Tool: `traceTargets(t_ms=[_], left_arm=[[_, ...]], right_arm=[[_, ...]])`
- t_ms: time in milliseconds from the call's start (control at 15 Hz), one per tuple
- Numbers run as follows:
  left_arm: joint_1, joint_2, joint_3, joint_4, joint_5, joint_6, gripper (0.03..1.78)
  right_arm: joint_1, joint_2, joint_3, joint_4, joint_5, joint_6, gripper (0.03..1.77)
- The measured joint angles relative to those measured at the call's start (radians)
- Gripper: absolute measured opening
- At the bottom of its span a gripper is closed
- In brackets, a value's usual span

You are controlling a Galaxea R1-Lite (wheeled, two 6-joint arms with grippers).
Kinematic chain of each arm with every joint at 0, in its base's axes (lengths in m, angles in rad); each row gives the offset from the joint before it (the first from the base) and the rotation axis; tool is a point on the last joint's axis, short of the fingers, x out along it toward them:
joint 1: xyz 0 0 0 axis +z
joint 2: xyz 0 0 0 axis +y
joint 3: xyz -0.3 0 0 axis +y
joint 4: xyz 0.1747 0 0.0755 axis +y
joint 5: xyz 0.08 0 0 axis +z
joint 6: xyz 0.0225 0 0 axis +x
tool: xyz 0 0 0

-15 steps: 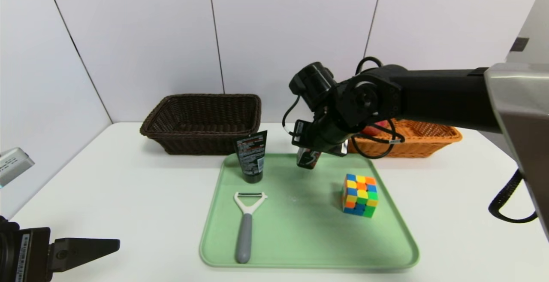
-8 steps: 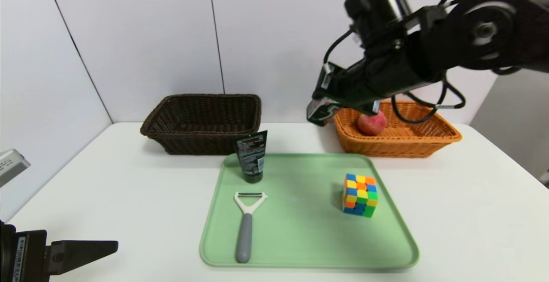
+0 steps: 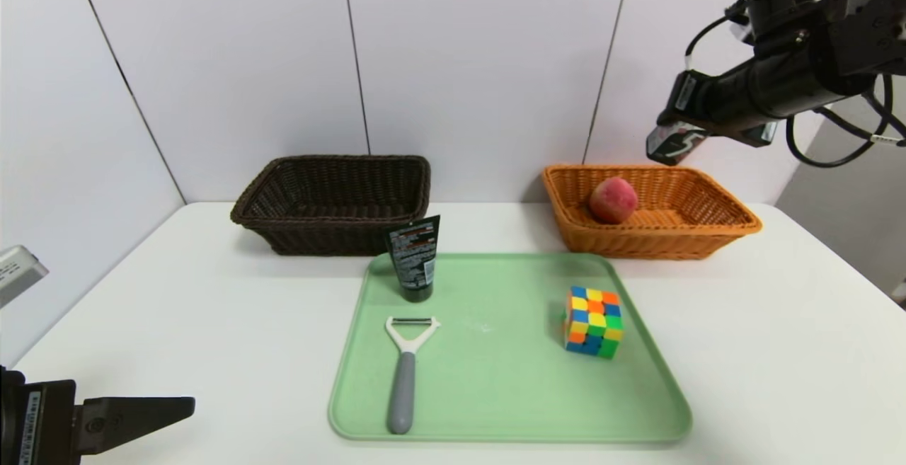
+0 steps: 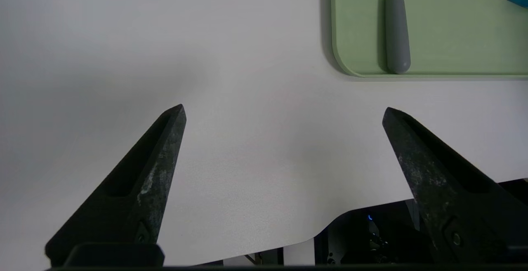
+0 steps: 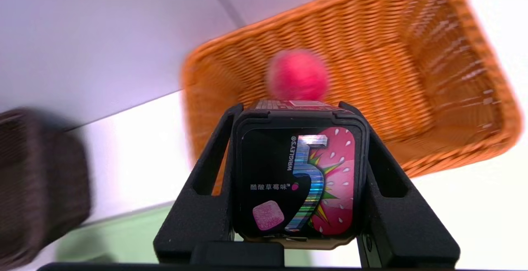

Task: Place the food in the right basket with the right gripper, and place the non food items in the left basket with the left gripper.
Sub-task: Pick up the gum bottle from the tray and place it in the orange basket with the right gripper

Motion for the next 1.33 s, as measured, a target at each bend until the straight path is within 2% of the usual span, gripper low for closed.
traceTargets(t_ms=[200, 400, 867, 1333], left_arm=[[0.0, -0.001, -0.003, 0.0, 0.0, 0.001, 1.69], [0.0, -0.001, -0.003, 0.0, 0.0, 0.001, 1.69], [0.0, -0.006, -0.009, 0.0, 0.003, 0.001, 1.69], [0.0, -0.009, -0.005, 0.0, 0.001, 0.003, 1.69]], right_arm=[[-0.101, 0.074, 0.0, -0.028, -0.003, -0.022, 0.75], [-0.145, 0.146, -0.003, -0.047, -0.02, -0.028, 0.75], [-0.155, 0.269, -0.004, -0.134, -0.044, -0.051, 0.75], [-0.151, 0.325, -0.005, -0.156, -0.044, -0.058, 0.75]])
